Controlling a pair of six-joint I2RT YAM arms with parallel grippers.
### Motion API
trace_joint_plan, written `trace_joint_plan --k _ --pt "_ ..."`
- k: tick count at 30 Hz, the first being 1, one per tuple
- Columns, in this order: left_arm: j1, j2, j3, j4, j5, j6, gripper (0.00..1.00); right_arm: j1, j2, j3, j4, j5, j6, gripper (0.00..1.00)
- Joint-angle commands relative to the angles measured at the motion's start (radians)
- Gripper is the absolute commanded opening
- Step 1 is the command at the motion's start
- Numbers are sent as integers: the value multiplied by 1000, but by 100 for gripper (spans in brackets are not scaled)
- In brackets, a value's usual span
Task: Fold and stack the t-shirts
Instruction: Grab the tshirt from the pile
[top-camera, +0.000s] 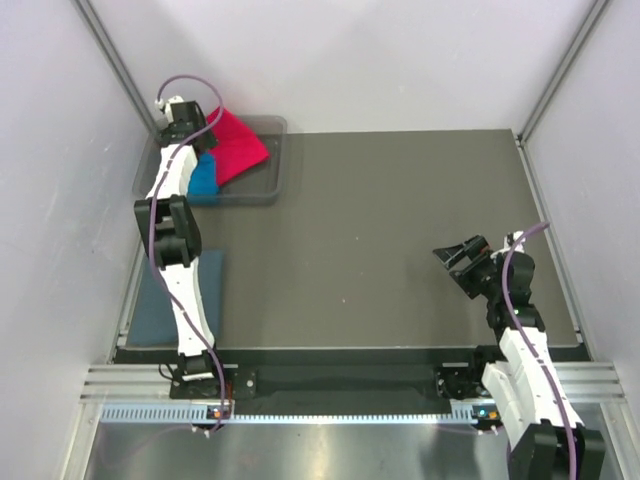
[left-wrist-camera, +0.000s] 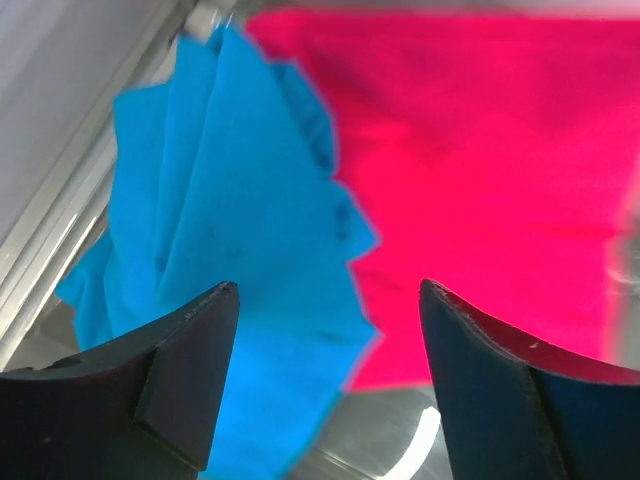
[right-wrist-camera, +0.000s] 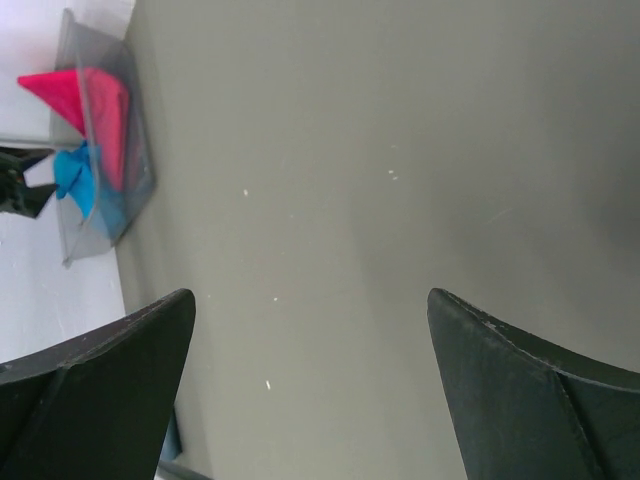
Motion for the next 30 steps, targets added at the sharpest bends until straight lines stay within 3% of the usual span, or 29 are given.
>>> trace_joint_plan --k 1,5,7,8,10,11,12,17,22,26,30 --pt "18 66 63 -45 -78 72 80 -36 36 55 -1 3 -22 100" --pt "21 104 53 24 -96 73 81 -48 78 66 7 3 -8 100" --pt "24 136 75 35 -89 72 77 -51 107 72 11 2 -6 99" --pt "27 155 114 31 -84 69 59 -51 117 78 15 -4 -11 98" --pt "27 159 148 18 -55 61 34 -53 145 86 16 -21 -17 97" --pt "27 143 160 20 -40 47 7 -53 153 94 18 -27 -23 97" --pt "27 127 160 20 -18 40 0 -53 166 95 19 -40 -28 96" --pt "19 -30 123 31 74 -75 0 -39 164 94 64 -55 -22 94" --pt "-8 -207 103 50 175 -120 0 57 153 143 21 -41 -78 95" --pt "-74 -432 -10 57 322 -117 0 103 84 160 -15 -47 -104 100" --pt "-189 -639 -179 38 367 -100 0 195 9 196 -137 -9 -123 100"
